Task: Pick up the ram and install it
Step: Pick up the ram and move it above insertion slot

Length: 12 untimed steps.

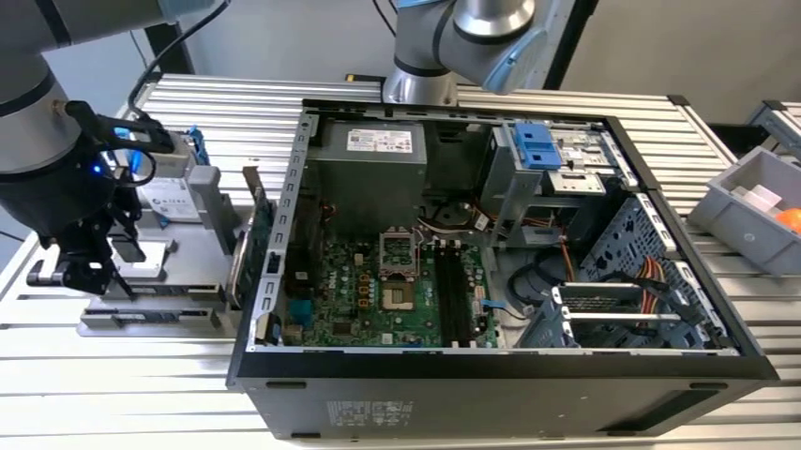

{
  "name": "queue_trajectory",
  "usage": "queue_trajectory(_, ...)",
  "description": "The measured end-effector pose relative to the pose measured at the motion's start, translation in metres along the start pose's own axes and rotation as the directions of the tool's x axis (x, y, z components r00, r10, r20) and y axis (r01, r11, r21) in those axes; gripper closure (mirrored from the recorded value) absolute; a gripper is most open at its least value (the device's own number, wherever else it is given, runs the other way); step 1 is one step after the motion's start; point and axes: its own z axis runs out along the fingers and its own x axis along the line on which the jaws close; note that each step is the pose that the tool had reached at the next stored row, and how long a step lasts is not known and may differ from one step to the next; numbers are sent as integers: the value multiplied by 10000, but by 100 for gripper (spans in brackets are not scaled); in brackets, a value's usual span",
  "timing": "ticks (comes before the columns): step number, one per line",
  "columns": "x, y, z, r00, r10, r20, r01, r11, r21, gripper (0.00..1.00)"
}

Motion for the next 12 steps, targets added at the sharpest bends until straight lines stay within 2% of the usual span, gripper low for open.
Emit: queue_trajectory(12,19,-3,120,10000,0,0,0,10000,-15,0)
